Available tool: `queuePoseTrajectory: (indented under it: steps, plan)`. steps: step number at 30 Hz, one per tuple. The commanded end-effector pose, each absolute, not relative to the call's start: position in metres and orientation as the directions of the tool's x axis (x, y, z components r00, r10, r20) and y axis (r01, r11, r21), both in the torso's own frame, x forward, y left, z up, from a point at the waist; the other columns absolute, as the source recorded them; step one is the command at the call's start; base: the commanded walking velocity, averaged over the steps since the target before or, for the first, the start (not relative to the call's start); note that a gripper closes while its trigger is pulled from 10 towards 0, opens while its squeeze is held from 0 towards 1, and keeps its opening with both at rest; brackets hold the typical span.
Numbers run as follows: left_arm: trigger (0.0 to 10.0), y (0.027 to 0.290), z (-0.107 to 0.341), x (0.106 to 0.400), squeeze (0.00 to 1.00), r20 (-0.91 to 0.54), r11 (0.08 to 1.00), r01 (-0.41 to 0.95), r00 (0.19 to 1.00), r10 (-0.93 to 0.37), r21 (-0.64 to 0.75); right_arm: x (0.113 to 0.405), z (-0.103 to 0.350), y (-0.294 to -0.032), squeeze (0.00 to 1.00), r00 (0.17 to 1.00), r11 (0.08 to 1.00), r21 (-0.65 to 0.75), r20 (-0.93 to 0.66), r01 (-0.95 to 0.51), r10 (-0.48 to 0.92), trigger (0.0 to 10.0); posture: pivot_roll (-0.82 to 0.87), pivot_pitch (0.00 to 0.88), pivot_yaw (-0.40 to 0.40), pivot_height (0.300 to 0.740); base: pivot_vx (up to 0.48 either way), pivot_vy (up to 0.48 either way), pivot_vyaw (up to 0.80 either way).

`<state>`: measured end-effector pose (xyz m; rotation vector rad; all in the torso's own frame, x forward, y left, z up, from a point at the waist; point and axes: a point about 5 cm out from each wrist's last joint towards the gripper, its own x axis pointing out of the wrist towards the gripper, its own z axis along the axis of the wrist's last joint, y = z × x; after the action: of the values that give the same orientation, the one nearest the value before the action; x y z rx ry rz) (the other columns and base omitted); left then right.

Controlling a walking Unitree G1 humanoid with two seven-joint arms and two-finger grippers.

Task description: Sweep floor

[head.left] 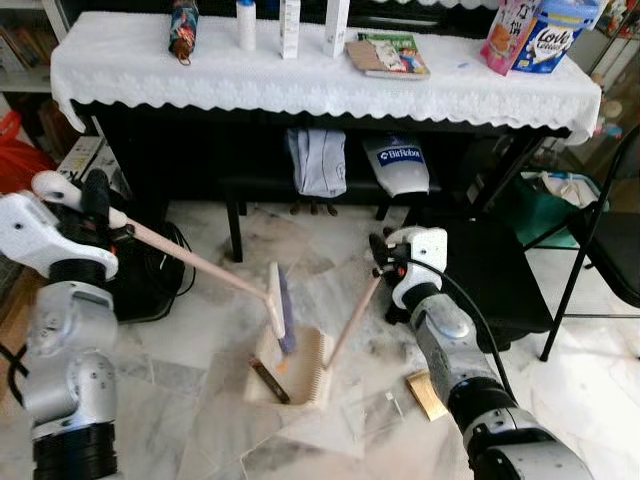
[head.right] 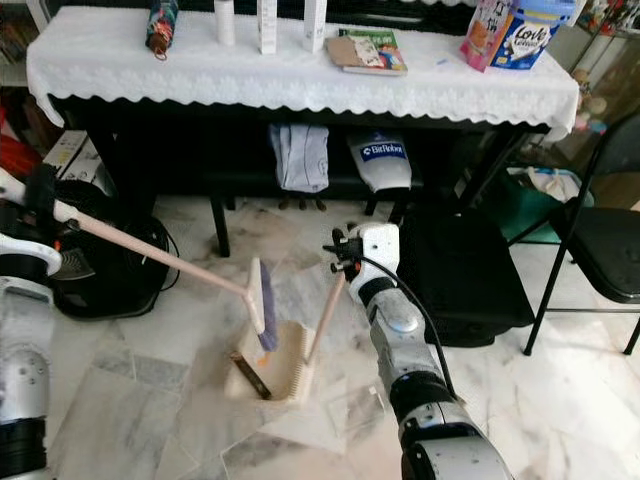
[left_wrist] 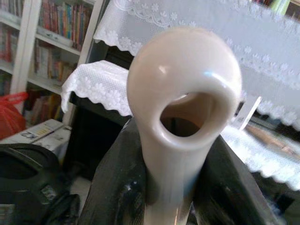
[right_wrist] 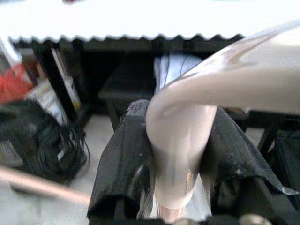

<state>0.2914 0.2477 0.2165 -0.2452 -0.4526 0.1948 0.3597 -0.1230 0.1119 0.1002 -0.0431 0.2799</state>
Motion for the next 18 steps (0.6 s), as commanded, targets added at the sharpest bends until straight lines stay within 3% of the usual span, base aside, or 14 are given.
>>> queuePoseTrajectory:
  steps: [1, 8, 18]
  plan:
    - [10.0, 0.245, 0.227, 0.291, 0.0, 0.47, 0.957, -0.162, 0.844, 0.26, -0.239, 0.365, 0.13, -0.128, 0.0, 0.961, 0.959, 0.129, 0.144, -0.253, 0.235, 10.0, 0.05, 0.0, -0.078, 0.74, 0.0, 0.0, 0.0]
    - [10.0, 0.244, 0.224, 0.291, 0.0, 0.489, 0.949, -0.245, 0.814, 0.312, -0.197, 0.364, 0.128, -0.125, 0.0, 0.957, 0.955, 0.135, 0.158, -0.263, 0.241, 10.0, 0.05, 0.0, -0.066, 0.74, 0.0, 0.0, 0.0]
    - [10.0, 0.25, 0.253, 0.29, 0.0, 0.571, 0.909, -0.209, 0.722, 0.392, -0.359, 0.362, 0.125, -0.125, 0.0, 0.956, 0.953, 0.147, 0.166, -0.265, 0.24, 10.0, 0.05, 0.0, -0.06, 0.74, 0.0, 0.0, 0.0]
